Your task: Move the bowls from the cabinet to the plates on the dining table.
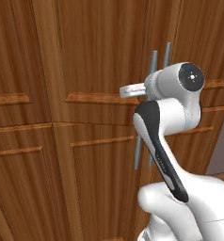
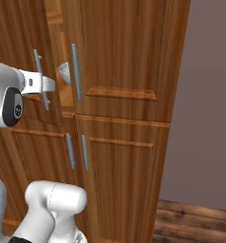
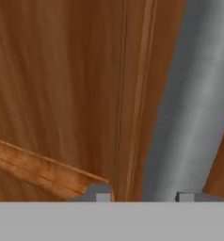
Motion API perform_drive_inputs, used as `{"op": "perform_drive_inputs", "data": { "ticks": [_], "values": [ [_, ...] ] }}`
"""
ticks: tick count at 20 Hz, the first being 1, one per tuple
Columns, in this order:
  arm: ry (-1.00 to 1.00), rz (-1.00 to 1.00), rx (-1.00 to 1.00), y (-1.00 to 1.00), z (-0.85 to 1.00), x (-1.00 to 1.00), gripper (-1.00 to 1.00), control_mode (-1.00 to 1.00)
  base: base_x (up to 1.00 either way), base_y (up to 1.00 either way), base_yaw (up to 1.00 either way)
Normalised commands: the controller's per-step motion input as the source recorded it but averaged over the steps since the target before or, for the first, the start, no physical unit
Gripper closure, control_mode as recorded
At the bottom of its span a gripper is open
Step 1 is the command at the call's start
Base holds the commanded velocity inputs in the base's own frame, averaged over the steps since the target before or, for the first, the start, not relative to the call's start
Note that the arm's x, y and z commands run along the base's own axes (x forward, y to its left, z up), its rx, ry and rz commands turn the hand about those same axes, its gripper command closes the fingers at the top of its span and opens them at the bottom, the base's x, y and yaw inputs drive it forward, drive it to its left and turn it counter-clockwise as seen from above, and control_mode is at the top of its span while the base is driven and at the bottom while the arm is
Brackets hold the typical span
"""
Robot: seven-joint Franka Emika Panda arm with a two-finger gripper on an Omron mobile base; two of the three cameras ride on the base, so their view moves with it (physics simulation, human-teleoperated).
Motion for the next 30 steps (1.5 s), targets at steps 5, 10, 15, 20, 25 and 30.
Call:
{"op": "perform_drive_inputs", "data": {
  "ticks": [5, 10, 15, 20, 25, 30],
  "values": [
    [0.0, 0.0, -0.1, 0.49, 0.0, -0.28, 1.0, -1.0, 0.0, 0.0, 0.0],
    [0.0, 0.0, -0.08, 0.51, 0.0, -0.41, 1.0, -1.0, 0.0, 0.0, 0.0],
    [0.0, 0.0, -0.04, 0.54, 0.0, -0.56, 1.0, -1.0, 0.0, 0.0, 0.0],
    [0.0, 0.0, -0.02, 0.59, 0.0, -0.58, 1.0, -1.0, 0.0, 0.0, 0.0],
    [0.0, 0.0, -0.01, 0.6, 0.0, -0.57, 1.0, -1.0, 0.0, 0.0, 0.0],
    [0.0, 0.0, 0.0, 0.59, 0.0, -0.53, 1.0, -1.0, 0.0, 0.0, 0.0]
  ]
}}
